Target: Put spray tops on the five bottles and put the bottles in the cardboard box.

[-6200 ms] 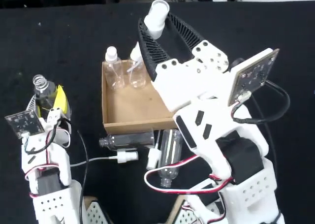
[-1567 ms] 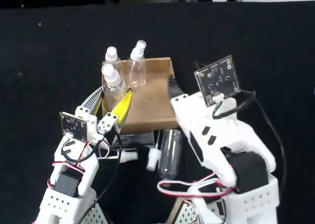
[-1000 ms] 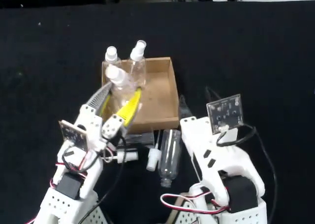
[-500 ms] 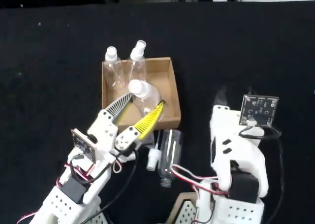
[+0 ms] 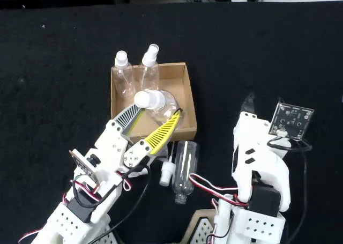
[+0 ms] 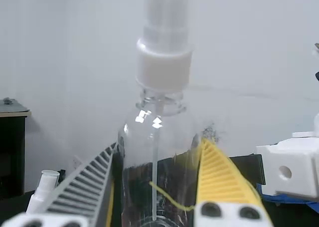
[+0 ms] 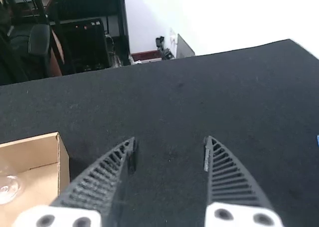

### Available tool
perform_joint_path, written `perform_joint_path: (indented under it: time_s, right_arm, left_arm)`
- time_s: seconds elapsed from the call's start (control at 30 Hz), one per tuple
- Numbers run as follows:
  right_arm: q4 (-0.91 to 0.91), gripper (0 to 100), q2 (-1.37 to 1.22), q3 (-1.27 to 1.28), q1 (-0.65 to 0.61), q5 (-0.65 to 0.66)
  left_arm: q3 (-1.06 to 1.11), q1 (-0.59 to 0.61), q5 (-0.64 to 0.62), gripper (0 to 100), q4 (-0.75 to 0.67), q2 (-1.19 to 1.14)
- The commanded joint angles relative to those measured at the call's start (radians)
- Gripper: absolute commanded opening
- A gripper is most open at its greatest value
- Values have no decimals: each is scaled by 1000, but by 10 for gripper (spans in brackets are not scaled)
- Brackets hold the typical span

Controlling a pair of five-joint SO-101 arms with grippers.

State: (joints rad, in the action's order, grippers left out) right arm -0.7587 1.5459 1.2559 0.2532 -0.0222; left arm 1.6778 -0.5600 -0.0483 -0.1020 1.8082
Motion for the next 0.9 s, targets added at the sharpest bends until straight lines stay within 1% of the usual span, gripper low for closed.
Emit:
perform_joint_path:
  time_s: [0.0, 0.17, 0.23, 0.33, 0.43, 0.5, 0.57, 0.7, 0.87]
  right_arm:
    - [29, 188, 5, 5, 11, -9]
    - [86, 188, 12, 58, 11, -11]
    - [118, 188, 12, 79, 11, -11]
    - [135, 188, 13, 99, 11, -11]
    - [133, 188, 13, 104, 11, -11]
    - [130, 188, 13, 104, 11, -11]
    - [129, 188, 12, 105, 8, -12]
    - [127, 188, 7, 107, -28, -52]
    - [133, 188, 15, 124, -60, -49]
  left_arm:
    - [22, 8, 6, 84, -32, 12]
    - [15, 137, 8, 84, -178, -52]
    - [-8, 188, 8, 84, -236, -132]
    - [-97, 249, 0, 84, -290, -292]
    - [-217, 331, 0, 84, -298, -477]
    - [-263, 406, 0, 84, -302, -577]
    - [-286, 455, 0, 84, -302, -640]
    - [-239, 504, 2, 84, -302, -651]
    - [-153, 601, 0, 84, -302, -623]
